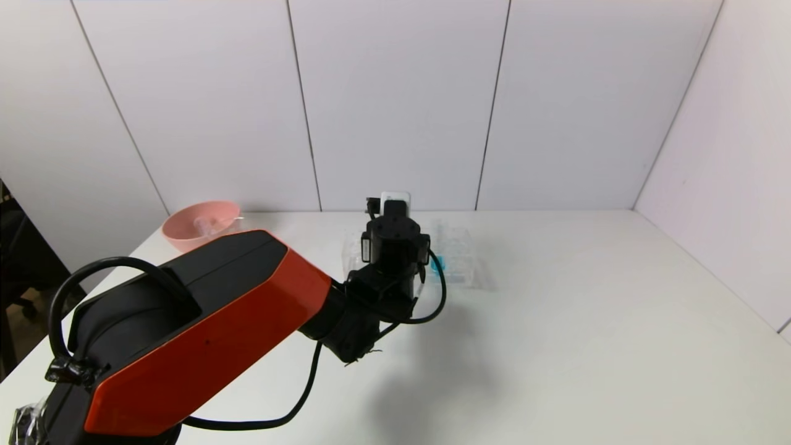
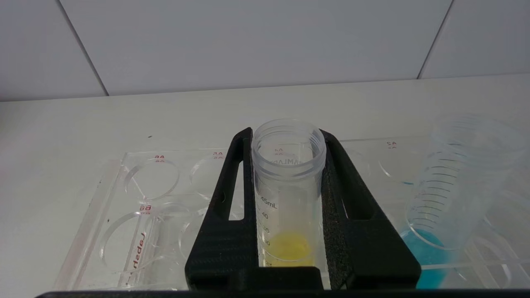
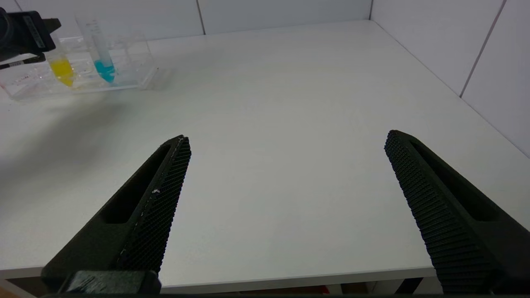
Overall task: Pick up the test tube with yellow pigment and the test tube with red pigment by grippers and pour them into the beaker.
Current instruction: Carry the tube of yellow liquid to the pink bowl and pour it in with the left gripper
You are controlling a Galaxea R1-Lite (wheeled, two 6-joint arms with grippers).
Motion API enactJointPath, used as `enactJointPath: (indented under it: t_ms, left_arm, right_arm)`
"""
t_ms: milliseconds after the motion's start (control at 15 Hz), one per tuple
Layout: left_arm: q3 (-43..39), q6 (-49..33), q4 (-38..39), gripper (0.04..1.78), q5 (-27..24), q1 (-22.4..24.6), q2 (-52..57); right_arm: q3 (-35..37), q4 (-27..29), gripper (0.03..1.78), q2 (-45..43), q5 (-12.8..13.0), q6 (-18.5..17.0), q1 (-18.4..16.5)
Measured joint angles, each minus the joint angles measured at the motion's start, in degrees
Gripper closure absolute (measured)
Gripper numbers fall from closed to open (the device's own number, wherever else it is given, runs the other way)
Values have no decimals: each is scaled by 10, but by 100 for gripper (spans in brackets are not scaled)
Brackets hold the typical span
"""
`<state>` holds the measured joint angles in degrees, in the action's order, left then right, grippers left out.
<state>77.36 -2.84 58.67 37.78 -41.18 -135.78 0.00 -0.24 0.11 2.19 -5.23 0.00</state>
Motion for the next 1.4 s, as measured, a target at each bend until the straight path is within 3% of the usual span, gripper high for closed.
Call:
enactJointPath:
  t_ms: [467, 1000, 1200, 1400]
  left_arm:
    - [35, 64, -5, 137, 1, -14, 39]
    - [19, 67, -27, 137, -1, -17, 95]
    - [-59, 64, -64, 137, -43, -3, 166]
    - [-173, 63, -106, 137, -131, 35, 269]
  right_arm:
    - [0, 0, 10, 0, 0, 0, 0]
    - [0, 0, 10, 0, 0, 0, 0]
    - [0, 0, 10, 0, 0, 0, 0]
    - [0, 0, 10, 0, 0, 0, 0]
